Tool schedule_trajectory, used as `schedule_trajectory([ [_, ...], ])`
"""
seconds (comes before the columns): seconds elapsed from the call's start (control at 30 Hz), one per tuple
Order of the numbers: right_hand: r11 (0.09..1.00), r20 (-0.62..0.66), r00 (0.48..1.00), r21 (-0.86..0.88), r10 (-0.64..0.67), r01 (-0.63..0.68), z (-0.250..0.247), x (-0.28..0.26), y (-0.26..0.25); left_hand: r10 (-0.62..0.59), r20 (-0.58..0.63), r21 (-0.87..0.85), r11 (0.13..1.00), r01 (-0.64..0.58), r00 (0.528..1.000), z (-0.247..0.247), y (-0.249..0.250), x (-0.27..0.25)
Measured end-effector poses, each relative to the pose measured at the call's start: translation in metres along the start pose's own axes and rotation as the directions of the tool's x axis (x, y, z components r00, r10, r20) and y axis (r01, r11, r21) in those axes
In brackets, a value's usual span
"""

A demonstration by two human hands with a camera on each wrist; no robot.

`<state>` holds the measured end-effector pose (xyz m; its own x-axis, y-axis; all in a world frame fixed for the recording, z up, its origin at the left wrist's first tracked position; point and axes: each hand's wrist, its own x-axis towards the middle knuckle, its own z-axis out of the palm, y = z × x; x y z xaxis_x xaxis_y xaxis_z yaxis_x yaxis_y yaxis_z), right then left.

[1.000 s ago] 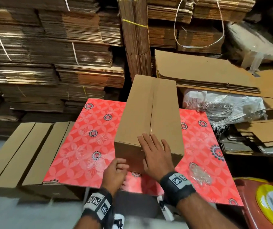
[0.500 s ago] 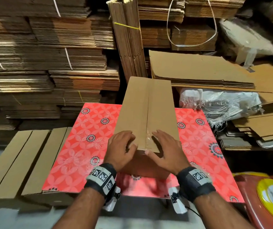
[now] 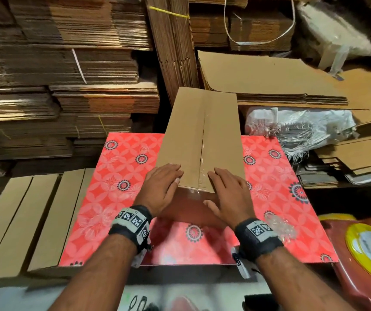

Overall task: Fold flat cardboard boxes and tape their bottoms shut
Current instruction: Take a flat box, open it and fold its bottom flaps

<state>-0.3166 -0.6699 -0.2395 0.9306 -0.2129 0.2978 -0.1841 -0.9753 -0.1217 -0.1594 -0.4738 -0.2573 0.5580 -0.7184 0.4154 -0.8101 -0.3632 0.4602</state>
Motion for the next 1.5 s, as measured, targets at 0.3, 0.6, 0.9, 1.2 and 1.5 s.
schedule_trajectory([
  [0.3,0.999,-0.063,0.998,0.047,-0.019,0.022,-0.001,-0.002,-0.01,0.033,0.09,-0.025,0.999,-0.031,0.995,-0.008,-0.009,0.002],
  [0.6,0.997,-0.235,0.969,-0.012,-0.079,0.079,0.007,-0.013,-0.048,0.093,0.052,-0.044,0.995,-0.091,0.994,-0.01,-0.01,0.002],
  [0.9,0.985,-0.077,0.984,0.077,0.158,-0.152,-0.022,0.011,-0.055,0.096,0.079,-0.057,0.994,-0.092,0.992,-0.012,-0.008,0.001],
  [1.2,0.945,0.177,0.959,0.205,0.221,-0.255,-0.034,0.035,-0.034,0.089,0.095,-0.075,0.994,-0.082,0.992,-0.014,-0.009,0.003],
  [1.5,0.783,0.309,0.928,0.517,0.207,-0.347,-0.038,0.047,-0.009,0.069,0.058,0.022,0.997,-0.07,0.996,-0.008,-0.002,0.002],
])
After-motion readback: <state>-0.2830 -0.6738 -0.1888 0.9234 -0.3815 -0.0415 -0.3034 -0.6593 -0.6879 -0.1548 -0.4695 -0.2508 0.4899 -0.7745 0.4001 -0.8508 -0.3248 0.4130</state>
